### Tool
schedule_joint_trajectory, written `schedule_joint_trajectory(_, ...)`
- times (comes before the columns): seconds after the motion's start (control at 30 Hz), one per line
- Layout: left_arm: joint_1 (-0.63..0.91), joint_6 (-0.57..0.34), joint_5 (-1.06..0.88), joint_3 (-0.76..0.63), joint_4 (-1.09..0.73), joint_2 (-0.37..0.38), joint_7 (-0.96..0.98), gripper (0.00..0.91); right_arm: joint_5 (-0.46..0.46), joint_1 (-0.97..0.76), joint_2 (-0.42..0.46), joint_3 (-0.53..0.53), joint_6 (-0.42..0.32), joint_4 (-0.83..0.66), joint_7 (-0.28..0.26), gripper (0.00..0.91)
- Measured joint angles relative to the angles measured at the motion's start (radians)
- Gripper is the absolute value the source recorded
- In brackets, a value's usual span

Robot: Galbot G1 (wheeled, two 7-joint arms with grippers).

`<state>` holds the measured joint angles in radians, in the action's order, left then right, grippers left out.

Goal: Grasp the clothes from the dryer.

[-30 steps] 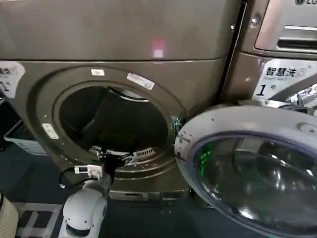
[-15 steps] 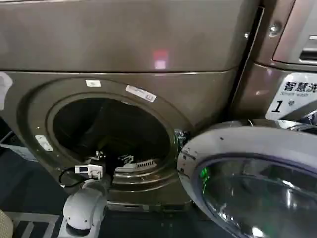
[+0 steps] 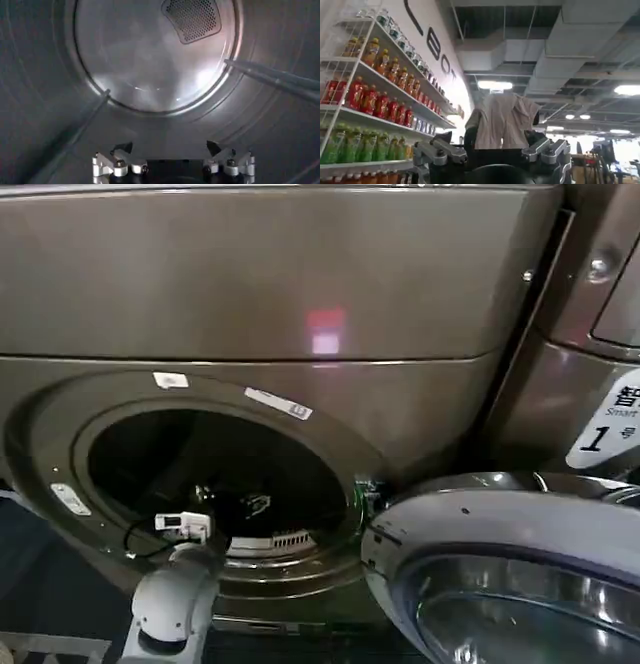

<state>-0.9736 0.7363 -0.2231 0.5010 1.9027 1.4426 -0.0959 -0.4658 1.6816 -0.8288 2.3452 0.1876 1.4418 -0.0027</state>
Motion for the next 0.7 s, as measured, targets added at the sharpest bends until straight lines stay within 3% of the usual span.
schedule_joint_trajectory(0.23,0.102,0.0,-0.113,0.0,-0.108,-0.002,-0.09,0.907,0.001,0.001,0.002,-0.001,-0.001,-0.004,-0.001,0.907)
schedule_joint_trajectory(0.4,0.151,-0.023,-0.331,0.012,-0.149,-0.028,-0.304,0.907,0.002,0.003,0.006,-0.003,-0.001,-0.003,-0.001,0.907)
schedule_joint_trajectory(0.5,0.182,-0.11,-0.508,0.02,-0.161,-0.031,-0.486,0.907,0.002,0.007,0.005,-0.001,-0.001,-0.001,-0.001,0.907)
schedule_joint_trajectory(0.7,0.245,-0.429,-0.819,0.015,-0.2,-0.041,-0.826,0.907,0.002,0.011,0.004,0.0,-0.002,-0.001,-0.003,0.907)
